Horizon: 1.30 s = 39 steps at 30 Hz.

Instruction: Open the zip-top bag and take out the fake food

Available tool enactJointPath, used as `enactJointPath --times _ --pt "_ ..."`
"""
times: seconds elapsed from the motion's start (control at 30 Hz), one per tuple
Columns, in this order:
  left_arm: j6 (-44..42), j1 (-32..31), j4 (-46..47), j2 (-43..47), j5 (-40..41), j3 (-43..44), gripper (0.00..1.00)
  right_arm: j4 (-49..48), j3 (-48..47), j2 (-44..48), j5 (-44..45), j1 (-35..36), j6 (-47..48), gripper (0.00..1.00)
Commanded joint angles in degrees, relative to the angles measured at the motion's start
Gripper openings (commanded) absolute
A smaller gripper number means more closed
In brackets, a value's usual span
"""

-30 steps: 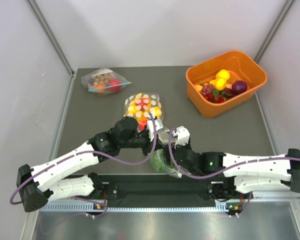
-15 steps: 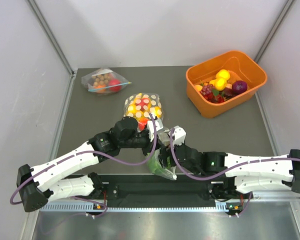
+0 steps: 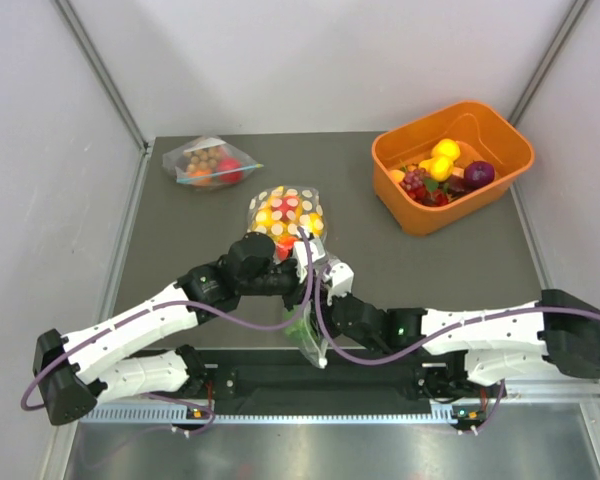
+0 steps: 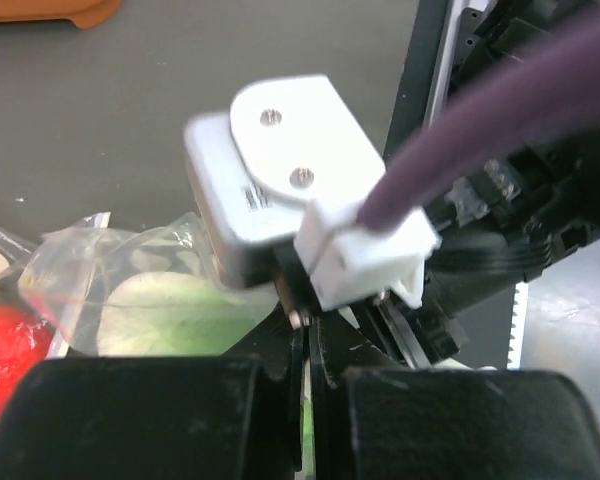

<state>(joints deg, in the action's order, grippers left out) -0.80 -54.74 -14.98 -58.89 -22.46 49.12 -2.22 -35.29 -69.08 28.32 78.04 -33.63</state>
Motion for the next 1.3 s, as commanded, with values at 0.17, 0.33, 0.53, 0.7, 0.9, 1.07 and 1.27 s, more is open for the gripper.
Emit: enactJointPath --times 0.17,0.33,0.53,0.7,0.9,1.07,1.27 --pt "-0.3 -0.8 5.5 1.1 -4.5 0.0 0.0 -5.7 0.0 -4.9 -1.1 0.2 -2.3 0.24" --pt "-0.5 -0.8 5.3 1.6 -3.2 -0.1 0.0 -1.9 0.7 -2.3 4.1 0.3 -5.9 0.0" --pt "-0.6 -0.7 4.7 1.2 0.0 0.2 0.03 -2.9 6.7 11.5 6.9 0.4 -8.2 0.0" --pt "-1.0 -0.8 4.3 0.6 1.1 0.3 0.06 -0.9 8.5 23.0 8.9 0.4 -8.1 0.0" --pt "-1.3 -0.9 3.8 -0.3 2.1 0.5 0.46 0.5 9.0 30.6 10.5 0.4 -7.4 0.0" --pt "-1.4 -0.9 3.6 -0.2 2.0 0.2 0.8 5.1 9.4 33.5 14.1 0.4 -9.8 0.0" --pt "-1.0 -1.6 2.1 -1.4 7.4 1.0 0.9 6.5 10.7 35.7 19.7 0.4 -11.9 0.0"
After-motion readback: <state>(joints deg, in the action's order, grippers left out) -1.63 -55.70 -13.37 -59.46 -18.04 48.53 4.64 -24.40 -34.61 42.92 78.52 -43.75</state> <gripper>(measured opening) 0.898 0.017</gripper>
